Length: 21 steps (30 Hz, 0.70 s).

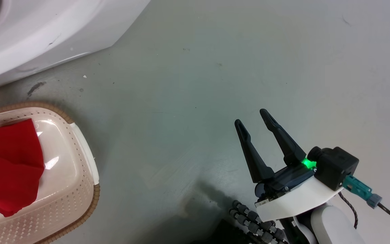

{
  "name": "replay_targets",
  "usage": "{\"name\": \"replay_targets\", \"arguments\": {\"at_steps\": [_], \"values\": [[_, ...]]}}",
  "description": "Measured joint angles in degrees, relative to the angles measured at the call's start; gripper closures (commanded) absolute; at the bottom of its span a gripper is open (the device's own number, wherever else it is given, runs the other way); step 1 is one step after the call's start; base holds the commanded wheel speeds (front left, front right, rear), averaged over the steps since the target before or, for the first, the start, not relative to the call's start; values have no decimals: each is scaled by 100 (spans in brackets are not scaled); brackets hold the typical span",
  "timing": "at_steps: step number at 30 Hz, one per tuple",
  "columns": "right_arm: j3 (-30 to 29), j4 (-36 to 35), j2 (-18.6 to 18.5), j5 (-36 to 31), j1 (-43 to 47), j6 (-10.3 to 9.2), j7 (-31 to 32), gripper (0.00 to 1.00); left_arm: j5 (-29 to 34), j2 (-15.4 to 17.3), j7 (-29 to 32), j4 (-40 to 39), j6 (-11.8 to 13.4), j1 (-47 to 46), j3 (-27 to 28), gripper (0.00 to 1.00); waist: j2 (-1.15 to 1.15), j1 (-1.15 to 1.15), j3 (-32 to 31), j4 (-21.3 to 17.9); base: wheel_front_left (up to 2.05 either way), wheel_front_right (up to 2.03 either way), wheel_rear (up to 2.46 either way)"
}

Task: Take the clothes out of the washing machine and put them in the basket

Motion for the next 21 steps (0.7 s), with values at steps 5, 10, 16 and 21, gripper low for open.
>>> {"name": "replay_targets", "arguments": {"at_steps": [5, 10, 16, 21], "values": [[7, -36, 0, 1, 22, 0, 25, 0, 60, 67, -382, 86, 115, -31, -55, 100, 0, 0, -16, -17, 0, 0, 0], [14, -23, 0, 42, 17, 0, 34, 0, 66, 126, -980, 126, 286, -130, 16, 100, 0, 0, -70, -32, 0, 0, 0], [8, 32, 0, 47, -44, 0, 45, 0, -134, 125, -1900, 207, 461, -141, 219, 100, 0, 0, -152, -42, 0, 0, 0], [-70, 107, 1, 11, -77, 0, 47, 0, -377, -55, -2873, 311, 504, -18, 385, 100, 0, 0, -309, 26, 0, 0, 0]]}}
